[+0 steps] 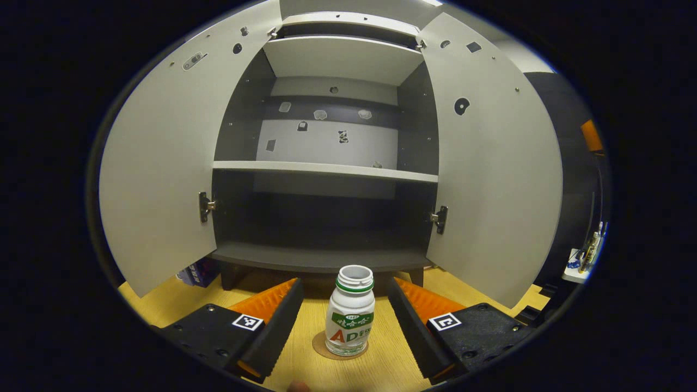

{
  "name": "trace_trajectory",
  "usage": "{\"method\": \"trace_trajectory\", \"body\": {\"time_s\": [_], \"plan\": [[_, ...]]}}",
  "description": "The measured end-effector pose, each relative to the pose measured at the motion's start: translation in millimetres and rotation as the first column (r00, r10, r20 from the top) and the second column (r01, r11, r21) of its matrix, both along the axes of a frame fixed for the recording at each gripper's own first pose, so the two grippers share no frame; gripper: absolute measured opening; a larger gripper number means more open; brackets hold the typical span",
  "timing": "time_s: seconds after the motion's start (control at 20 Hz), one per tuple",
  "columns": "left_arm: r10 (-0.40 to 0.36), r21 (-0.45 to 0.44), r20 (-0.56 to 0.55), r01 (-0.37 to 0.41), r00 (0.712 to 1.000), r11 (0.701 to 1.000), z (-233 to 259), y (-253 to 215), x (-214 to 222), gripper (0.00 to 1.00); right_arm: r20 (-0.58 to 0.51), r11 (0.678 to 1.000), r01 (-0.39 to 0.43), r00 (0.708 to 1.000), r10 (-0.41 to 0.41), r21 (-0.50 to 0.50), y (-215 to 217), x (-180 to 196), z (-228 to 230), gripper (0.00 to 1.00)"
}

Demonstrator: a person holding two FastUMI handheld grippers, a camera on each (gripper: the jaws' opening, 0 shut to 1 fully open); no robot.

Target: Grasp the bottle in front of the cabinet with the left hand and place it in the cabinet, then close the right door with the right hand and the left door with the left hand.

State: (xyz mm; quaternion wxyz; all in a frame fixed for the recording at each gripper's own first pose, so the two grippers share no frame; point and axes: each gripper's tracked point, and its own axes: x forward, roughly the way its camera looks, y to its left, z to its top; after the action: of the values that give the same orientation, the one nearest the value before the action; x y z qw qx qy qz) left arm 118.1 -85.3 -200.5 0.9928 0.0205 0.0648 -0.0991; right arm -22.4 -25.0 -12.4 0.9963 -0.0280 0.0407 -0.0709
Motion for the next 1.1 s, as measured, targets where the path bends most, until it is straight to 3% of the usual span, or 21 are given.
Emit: {"method": "trace_trajectory", "body": {"time_s": [0.75,0.8,0.9,1.1], "plan": [[0.018,0.016,-0.109,-0.016,0.994,1.000,-82.7,-1.9,34.1,0.94,-0.053,0.995,0.091,0.994,-0.093,-0.031,-26.4,-4.4,-13.7,0.99],[0.012,0.012,-0.112,-0.011,0.994,1.000,-84.8,-3.9,34.6,0.93,-0.052,0.995,0.094,0.994,-0.095,-0.034,-27.5,-5.1,-13.4,0.99],[0.002,0.030,-0.106,0.001,0.994,1.000,-85.0,-6.9,33.3,0.76,-0.054,0.994,0.100,0.993,-0.102,-0.045,-29.7,-4.6,-15.3,0.99],[-0.030,0.044,-0.114,0.035,0.993,0.998,-72.7,-10.5,28.0,0.73,-0.057,0.994,0.105,0.993,-0.106,-0.033,-34.6,-5.2,-17.7,0.99]]}}
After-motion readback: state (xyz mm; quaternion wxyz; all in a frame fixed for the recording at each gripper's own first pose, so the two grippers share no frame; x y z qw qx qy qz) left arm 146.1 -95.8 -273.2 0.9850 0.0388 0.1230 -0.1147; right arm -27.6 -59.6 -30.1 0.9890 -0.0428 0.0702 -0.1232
